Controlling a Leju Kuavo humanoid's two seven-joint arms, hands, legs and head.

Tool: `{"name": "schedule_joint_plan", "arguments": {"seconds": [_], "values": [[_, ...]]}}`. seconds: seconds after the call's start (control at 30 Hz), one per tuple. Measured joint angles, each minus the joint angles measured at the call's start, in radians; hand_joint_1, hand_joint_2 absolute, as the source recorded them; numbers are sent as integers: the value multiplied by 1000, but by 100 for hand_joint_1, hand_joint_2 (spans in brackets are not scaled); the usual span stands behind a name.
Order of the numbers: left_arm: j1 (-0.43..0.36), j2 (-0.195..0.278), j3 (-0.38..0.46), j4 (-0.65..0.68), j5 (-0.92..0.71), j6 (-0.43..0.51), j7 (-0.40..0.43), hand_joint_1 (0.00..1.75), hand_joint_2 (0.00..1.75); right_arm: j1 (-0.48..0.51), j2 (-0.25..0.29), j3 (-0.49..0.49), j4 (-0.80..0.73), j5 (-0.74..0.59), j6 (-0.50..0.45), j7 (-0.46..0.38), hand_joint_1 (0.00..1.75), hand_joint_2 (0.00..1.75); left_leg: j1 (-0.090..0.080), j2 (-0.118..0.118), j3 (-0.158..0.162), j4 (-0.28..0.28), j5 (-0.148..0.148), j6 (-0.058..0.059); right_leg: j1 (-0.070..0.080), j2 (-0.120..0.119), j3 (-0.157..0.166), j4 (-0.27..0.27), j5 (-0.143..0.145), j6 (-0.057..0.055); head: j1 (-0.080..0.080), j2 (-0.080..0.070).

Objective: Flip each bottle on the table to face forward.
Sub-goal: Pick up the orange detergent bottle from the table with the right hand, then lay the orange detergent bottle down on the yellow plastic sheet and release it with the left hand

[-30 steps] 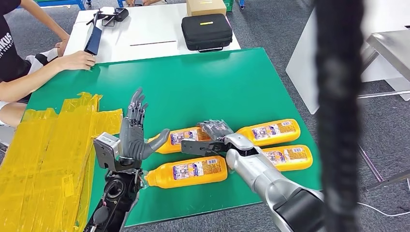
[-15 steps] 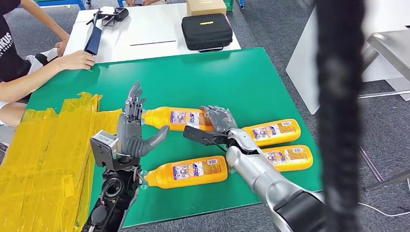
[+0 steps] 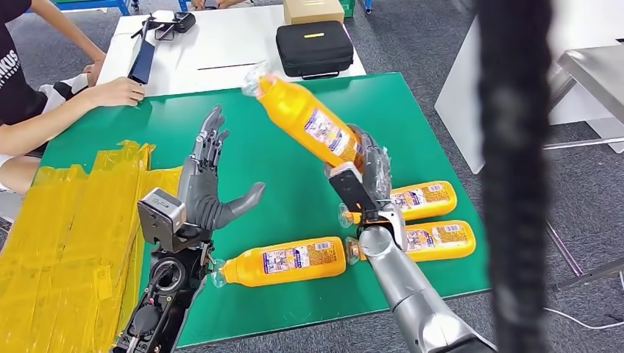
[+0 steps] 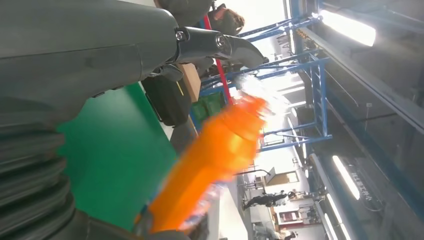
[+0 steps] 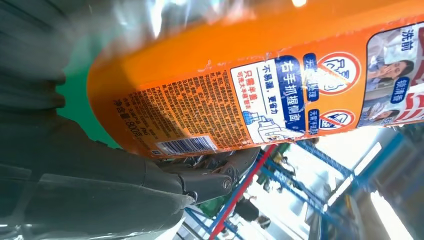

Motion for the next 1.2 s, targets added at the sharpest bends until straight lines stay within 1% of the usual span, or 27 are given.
{"name": "schedule_joint_plan", "arguments": {"seconds": [0.17,0.27,0.4,0.53,0.77,1.03,1.2], "values": [[-30,10,-21,0,36,-26,34,0,175,48,20,-27,-93,-219,-61,-173,175,175,0,0,0,0,0,0,0,0,0,0,0,0,0,0],[-48,17,-32,3,103,-98,83,0,175,61,35,-32,-117,-273,-68,-210,175,175,0,1,0,0,0,0,0,1,0,0,0,0,0,0],[-68,23,-44,26,217,-215,166,0,175,65,51,-29,-121,-310,-69,-228,175,175,0,0,0,0,0,0,0,0,0,0,0,0,0,0],[-88,24,-46,64,291,-266,207,0,175,64,61,-14,-121,-315,-69,-236,175,175,0,0,0,0,0,0,0,0,0,0,0,0,0,0],[-110,23,-48,109,334,-279,225,0,175,63,68,24,-121,-304,-69,-232,175,175,0,0,0,0,0,0,0,0,0,0,0,0,0,0],[-118,23,-52,136,362,-266,226,0,175,63,78,126,-112,-250,-50,-211,175,175,0,0,0,0,0,0,0,0,0,0,0,0,0,0],[-120,23,-54,143,369,-262,224,0,175,62,80,157,-108,-240,-40,-206,175,175,0,0,0,0,0,0,0,0,0,0,0,0,0,0]]}}
